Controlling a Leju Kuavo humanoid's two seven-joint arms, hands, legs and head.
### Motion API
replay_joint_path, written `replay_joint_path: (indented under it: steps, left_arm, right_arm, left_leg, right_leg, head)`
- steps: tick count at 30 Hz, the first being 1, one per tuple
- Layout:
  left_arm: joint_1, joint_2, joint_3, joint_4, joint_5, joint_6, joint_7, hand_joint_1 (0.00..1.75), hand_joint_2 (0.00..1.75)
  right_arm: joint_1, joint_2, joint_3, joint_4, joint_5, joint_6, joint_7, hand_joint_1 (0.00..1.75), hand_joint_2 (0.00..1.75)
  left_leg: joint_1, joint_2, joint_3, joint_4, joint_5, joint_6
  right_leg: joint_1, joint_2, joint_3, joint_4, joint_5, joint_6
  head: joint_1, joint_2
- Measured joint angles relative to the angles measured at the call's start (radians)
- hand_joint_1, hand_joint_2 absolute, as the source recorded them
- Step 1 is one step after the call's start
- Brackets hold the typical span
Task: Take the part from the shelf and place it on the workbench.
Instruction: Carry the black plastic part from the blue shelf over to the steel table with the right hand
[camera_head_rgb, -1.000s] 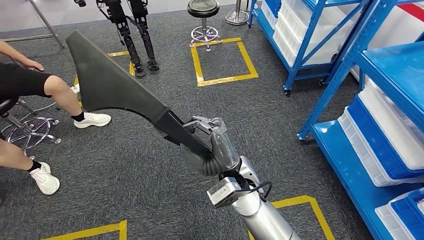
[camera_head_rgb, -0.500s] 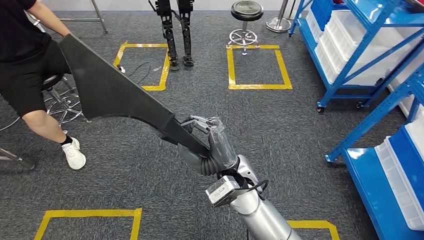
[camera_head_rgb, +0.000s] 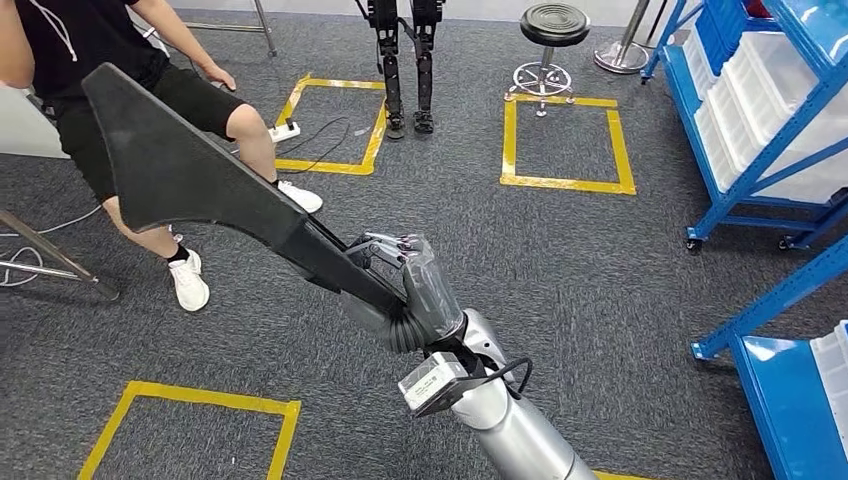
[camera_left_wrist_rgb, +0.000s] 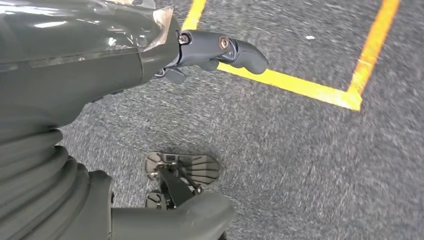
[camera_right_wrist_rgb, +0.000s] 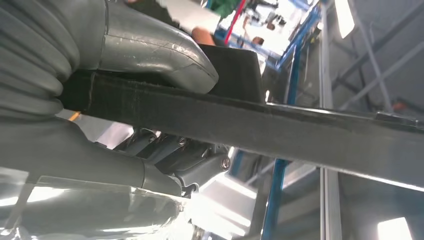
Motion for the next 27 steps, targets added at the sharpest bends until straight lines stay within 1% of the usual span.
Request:
replay_joint_path:
  steps: [1, 2, 3, 4, 5, 6, 7, 8, 9, 10, 11, 12, 13, 14, 15, 16, 17, 18, 19, 20, 21, 22, 23, 24, 25, 26, 27]
  left_arm:
    - [0.000, 0.002, 0.001, 0.000, 0.001, -0.001, 0.000, 0.00, 1.75]
    - [0.000, 0.003, 0.002, 0.000, 0.001, -0.001, 0.000, 0.00, 1.75]
    - [0.000, 0.005, 0.004, 0.000, 0.001, -0.001, 0.000, 0.00, 1.75]
    - [-0.001, 0.006, 0.005, 0.000, 0.001, -0.001, -0.001, 0.00, 1.75]
    - [0.000, 0.008, 0.007, -0.001, 0.002, -0.001, -0.001, 0.00, 1.75]
    - [0.000, 0.009, 0.009, -0.001, 0.005, -0.001, -0.001, 0.00, 1.75]
    - [0.001, 0.009, 0.012, -0.001, 0.010, -0.001, -0.002, 0.00, 1.75]
    - [0.001, 0.009, 0.014, -0.001, 0.016, -0.003, -0.003, 0.00, 1.75]
    - [-0.001, 0.008, 0.018, -0.001, 0.021, -0.005, -0.003, 0.00, 1.75]
    - [-0.003, 0.007, 0.021, -0.001, 0.026, -0.008, -0.004, 0.00, 1.75]
    - [-0.005, 0.006, 0.024, -0.001, 0.029, -0.010, -0.004, 0.00, 1.75]
    - [-0.006, 0.006, 0.026, -0.001, 0.030, -0.011, -0.005, 0.00, 1.75]
    - [-0.006, 0.005, 0.029, -0.001, 0.031, -0.011, -0.005, 0.00, 1.75]
    - [-0.006, 0.005, 0.031, -0.001, 0.031, -0.012, -0.005, 0.00, 1.75]
    - [-0.006, 0.004, 0.032, -0.001, 0.031, -0.012, -0.005, 0.00, 1.75]
    - [-0.006, 0.003, 0.034, -0.001, 0.030, -0.012, -0.005, 0.00, 1.75]
    - [-0.007, 0.003, 0.035, -0.001, 0.029, -0.012, -0.004, 0.00, 1.75]
    - [-0.008, 0.004, 0.036, -0.001, 0.027, -0.012, -0.004, 0.00, 1.75]
    - [-0.008, 0.004, 0.037, -0.001, 0.025, -0.012, -0.004, 0.00, 1.75]
    - [-0.008, 0.004, 0.038, -0.001, 0.025, -0.012, -0.003, 0.00, 1.75]
    - [-0.008, 0.005, 0.038, -0.001, 0.024, -0.012, -0.002, 0.00, 1.75]
    - [-0.007, 0.005, 0.038, 0.000, 0.024, -0.012, -0.002, 0.00, 1.75]
    - [-0.008, 0.005, 0.039, 0.000, 0.026, -0.012, -0.001, 0.00, 1.75]
    - [-0.010, 0.005, 0.040, 0.000, 0.028, -0.012, 0.000, 0.00, 1.75]
    - [-0.012, 0.005, 0.041, 0.000, 0.032, -0.014, 0.001, 0.00, 1.75]
    - [-0.014, 0.005, 0.043, 0.000, 0.036, -0.015, 0.002, 0.00, 1.75]
    - [-0.014, 0.004, 0.046, 0.000, 0.039, -0.017, 0.002, 0.00, 1.75]
  right_arm:
    - [-0.001, 0.002, 0.001, 0.001, 0.000, 0.001, 0.000, 1.75, 1.75]
    - [-0.002, 0.004, 0.002, 0.001, 0.000, 0.001, 0.000, 1.75, 1.75]
    - [-0.002, 0.006, 0.003, 0.001, -0.001, 0.001, 0.000, 1.75, 1.75]
    - [-0.002, 0.007, 0.004, 0.002, -0.001, 0.001, 0.000, 1.75, 1.75]
    - [-0.003, 0.009, 0.004, 0.002, -0.001, 0.001, 0.000, 1.75, 1.75]
    - [-0.003, 0.011, 0.005, 0.003, -0.001, 0.002, 0.000, 1.75, 1.75]
    - [-0.004, 0.014, 0.006, 0.004, -0.001, 0.002, 0.001, 1.75, 1.75]
    - [-0.006, 0.016, 0.006, 0.004, -0.001, 0.003, 0.001, 1.75, 1.75]
    - [-0.007, 0.017, 0.007, 0.005, 0.000, 0.004, 0.001, 1.75, 1.75]
    - [-0.007, 0.017, 0.008, 0.007, 0.000, 0.004, 0.001, 1.75, 1.75]
    - [-0.006, 0.016, 0.008, 0.009, 0.000, 0.005, 0.001, 1.75, 1.75]
    - [-0.004, 0.014, 0.008, 0.012, 0.001, 0.005, 0.001, 1.75, 1.75]
    - [-0.003, 0.014, 0.008, 0.014, 0.002, 0.005, 0.001, 1.75, 1.75]
    - [-0.003, 0.013, 0.009, 0.016, 0.003, 0.004, 0.000, 1.75, 1.75]
    - [-0.003, 0.013, 0.009, 0.017, 0.004, 0.004, 0.000, 1.75, 1.75]
    - [-0.004, 0.013, 0.009, 0.018, 0.005, 0.003, -0.001, 1.75, 1.75]
    - [-0.005, 0.014, 0.010, 0.020, 0.007, 0.002, -0.002, 1.75, 1.75]
    - [-0.006, 0.014, 0.010, 0.022, 0.008, 0.002, -0.003, 1.75, 1.75]
    - [-0.007, 0.014, 0.010, 0.025, 0.009, 0.001, -0.004, 1.75, 1.75]
    - [-0.008, 0.015, 0.010, 0.027, 0.010, 0.000, -0.005, 1.75, 1.75]
    - [-0.009, 0.016, 0.011, 0.029, 0.010, 0.000, -0.006, 1.75, 1.75]
    - [-0.010, 0.018, 0.011, 0.030, 0.011, -0.002, -0.007, 1.75, 1.75]
    - [-0.012, 0.021, 0.011, 0.031, 0.010, -0.003, -0.011, 1.75, 1.75]
    - [-0.013, 0.023, 0.011, 0.031, 0.009, -0.006, -0.016, 1.75, 1.75]
    - [-0.014, 0.025, 0.011, 0.032, 0.008, -0.009, -0.020, 1.75, 1.75]
    - [-0.014, 0.025, 0.011, 0.034, 0.006, -0.012, -0.025, 1.75, 1.75]
    - [-0.014, 0.025, 0.011, 0.036, 0.004, -0.014, -0.028, 1.75, 1.75]
  left_leg:
    - [-0.004, 0.021, 0.041, -0.076, 0.030, 0.008]
    - [-0.009, 0.041, 0.075, -0.138, 0.050, 0.016]
    - [-0.015, 0.057, 0.098, -0.179, 0.060, 0.024]
    - [-0.019, 0.065, 0.106, -0.196, 0.061, 0.030]
    - [-0.022, 0.057, 0.105, -0.197, 0.061, 0.034]
    - [-0.021, 0.045, 0.110, -0.203, 0.064, 0.040]
    - [-0.018, 0.033, 0.118, -0.213, 0.069, 0.044]
    - [-0.014, 0.022, 0.127, -0.223, 0.075, 0.049]
    - [-0.010, 0.009, 0.136, -0.232, 0.080, 0.053]
    - [-0.009, -0.003, 0.139, -0.235, 0.082, 0.055]
    - [-0.008, -0.017, 0.139, -0.236, 0.083, 0.056]
    - [-0.008, -0.032, 0.139, -0.236, 0.083, 0.056]
    - [-0.008, -0.048, 0.139, -0.235, 0.082, 0.055]
    - [-0.007, -0.063, 0.139, -0.234, 0.081, 0.054]
    - [-0.005, -0.079, 0.140, -0.232, 0.080, 0.051]
    - [-0.003, -0.093, 0.140, -0.228, 0.076, 0.046]
    - [-0.003, -0.106, 0.137, -0.221, 0.072, 0.039]
    - [-0.003, -0.116, 0.133, -0.216, 0.069, 0.032]
    - [-0.002, -0.124, 0.128, -0.213, 0.067, 0.025]
    - [-0.001, -0.130, 0.123, -0.212, 0.068, 0.019]
    - [0.001, -0.134, 0.120, -0.213, 0.068, 0.014]
    - [0.002, -0.124, 0.118, -0.208, 0.066, 0.010]
    - [0.002, -0.100, 0.110, -0.190, 0.055, 0.006]
    - [0.001, -0.070, 0.093, -0.152, 0.033, 0.002]
    - [0.001, -0.039, 0.064, -0.093, 0.003, -0.001]
    - [0.002, -0.020, 0.027, -0.023, -0.030, -0.004]
    - [0.003, -0.013, -0.007, 0.040, -0.054, -0.006]
  right_leg:
    - [0.003, -0.010, 0.003, 0.000, -0.002, 0.000]
    - [0.006, -0.018, 0.005, 0.000, -0.005, 0.003]
    - [0.008, -0.026, 0.007, 0.000, -0.008, 0.006]
    - [0.010, -0.035, 0.009, -0.001, -0.010, 0.010]
    - [0.010, -0.043, 0.011, -0.003, -0.012, 0.015]
    - [0.011, -0.051, 0.016, -0.005, -0.014, 0.019]
    - [0.011, -0.045, 0.017, -0.001, -0.020, 0.024]
    - [0.011, -0.026, 0.012, 0.019, -0.032, 0.025]
    - [0.010, 0.002, -0.005, 0.063, -0.052, 0.024]
    - [0.006, 0.030, -0.035, 0.125, -0.076, 0.022]
    - [0.003, 0.049, -0.071, 0.195, -0.101, 0.021]
    - [0.000, 0.056, -0.105, 0.251, -0.116, 0.023]
    - [-0.003, 0.059, -0.123, 0.272, -0.115, 0.030]
    - [-0.006, 0.060, -0.122, 0.253, -0.098, 0.040]
    - [-0.010, 0.064, -0.101, 0.196, -0.066, 0.052]
    - [-0.016, 0.076, -0.071, 0.121, -0.031, 0.064]
    - [-0.020, 0.091, -0.043, 0.059, -0.004, 0.068]
    - [-0.022, 0.104, -0.025, 0.018, 0.013, 0.067]
    - [-0.021, 0.112, -0.019, 0.003, 0.019, 0.060]
    - [-0.018, 0.111, -0.019, 0.005, 0.019, 0.051]
    - [-0.018, 0.104, -0.020, 0.005, 0.021, 0.042]
    - [-0.020, 0.096, -0.019, 0.003, 0.021, 0.036]
    - [-0.021, 0.087, -0.016, 0.001, 0.021, 0.028]
    - [-0.022, 0.077, -0.014, 0.000, 0.020, 0.021]
    - [-0.019, 0.066, -0.012, -0.001, 0.018, 0.016]
    - [-0.015, 0.054, -0.011, -0.001, 0.015, 0.010]
    - [-0.012, 0.042, -0.011, -0.001, 0.013, 0.008]
  head:
    - [0.000, 0.000]
    - [0.001, 0.000]
    - [0.001, 0.000]
    - [0.001, 0.000]
    - [0.001, 0.000]
    - [0.001, 0.000]
    - [0.002, 0.000]
    - [0.001, 0.000]
    - [0.003, 0.000]
    - [0.004, 0.000]
    - [0.004, 0.000]
    - [0.005, 0.000]
    - [0.005, 0.000]
    - [0.006, 0.000]
    - [0.006, 0.000]
    - [0.006, 0.000]
    - [0.006, 0.000]
    - [0.006, 0.000]
    - [0.005, 0.000]
    - [0.005, 0.000]
    - [0.005, 0.000]
    - [0.005, 0.000]
    - [0.004, 0.000]
    - [0.002, 0.000]
    - [0.001, 0.000]
    - [-0.001, 0.000]
    - [-0.001, 0.000]
